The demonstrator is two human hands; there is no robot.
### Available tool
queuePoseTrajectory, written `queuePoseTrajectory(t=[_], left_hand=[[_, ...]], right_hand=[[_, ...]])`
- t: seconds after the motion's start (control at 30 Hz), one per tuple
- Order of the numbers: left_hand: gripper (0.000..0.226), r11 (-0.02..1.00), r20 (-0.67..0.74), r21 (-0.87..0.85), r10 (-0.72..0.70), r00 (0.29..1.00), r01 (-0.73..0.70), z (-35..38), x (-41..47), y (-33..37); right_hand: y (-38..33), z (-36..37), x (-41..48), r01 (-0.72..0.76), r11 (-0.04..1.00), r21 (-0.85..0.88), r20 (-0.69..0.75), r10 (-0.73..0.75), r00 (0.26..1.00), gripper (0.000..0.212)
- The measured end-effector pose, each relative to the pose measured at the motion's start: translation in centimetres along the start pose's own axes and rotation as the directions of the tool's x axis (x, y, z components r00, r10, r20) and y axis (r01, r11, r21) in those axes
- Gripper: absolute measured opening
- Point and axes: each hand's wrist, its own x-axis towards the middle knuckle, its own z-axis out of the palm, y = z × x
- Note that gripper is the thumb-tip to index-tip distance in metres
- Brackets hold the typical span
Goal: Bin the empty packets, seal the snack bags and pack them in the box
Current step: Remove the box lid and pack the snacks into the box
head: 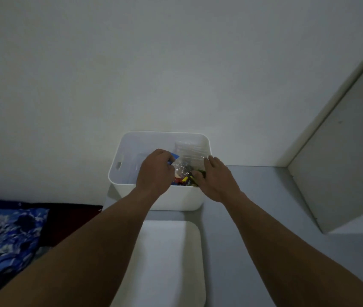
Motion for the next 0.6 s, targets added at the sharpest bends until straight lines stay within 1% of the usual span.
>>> queuePoseTrajectory(t=[0.03,0.1,0.13,0.23,0.37,0.47,0.53,0.6], left_hand=[[0.016,1.0,0.024,-0.005,0.002,1.0,-0.002,0.4,0.1,-0.1],[0.018,1.0,0.065,-0.022,0.007,0.998,-0.006,1.3,0.4,0.0],[0.019,0.999,0.081,-0.032,0.011,0.997,-0.008,1.8,0.5,0.4],[0.018,0.999,0.129,-0.023,0.024,0.991,-0.021,3.1,0.9,1.2],[0.021,0.999,0.172,0.044,0.007,0.985,-0.015,4.1,0.3,1.2],[0.024,0.991,0.134,0.122,0.031,0.99,-0.047,3.5,-0.9,0.3],[0.025,0.97,0.081,0.222,0.084,0.993,-0.101,2.6,-2.4,-0.6],[0.033,0.938,0.067,0.318,0.121,0.99,-0.136,1.7,-4.5,-1.6]], right_hand=[[0.4,0.5,-0.1,-0.038,0.999,-0.019,0.062,0.039,0.997,0.075],[1.0,1.2,-0.2,-0.096,0.995,-0.037,0.184,0.101,0.978,0.074],[1.2,1.3,-0.2,-0.107,0.994,-0.025,0.205,0.11,0.973,0.072],[0.9,1.1,-0.1,-0.125,0.991,0.051,0.198,0.113,0.974,0.069],[1.3,0.8,-0.2,-0.126,0.989,0.082,0.21,0.107,0.972,0.07],[1.6,0.6,-0.3,-0.101,0.992,0.072,0.191,0.086,0.978,0.069],[1.5,0.6,-0.9,-0.087,0.994,0.065,0.16,0.075,0.984,0.068],[1.3,0.9,-2.0,-0.066,0.997,0.043,0.117,0.061,0.991,0.066]])
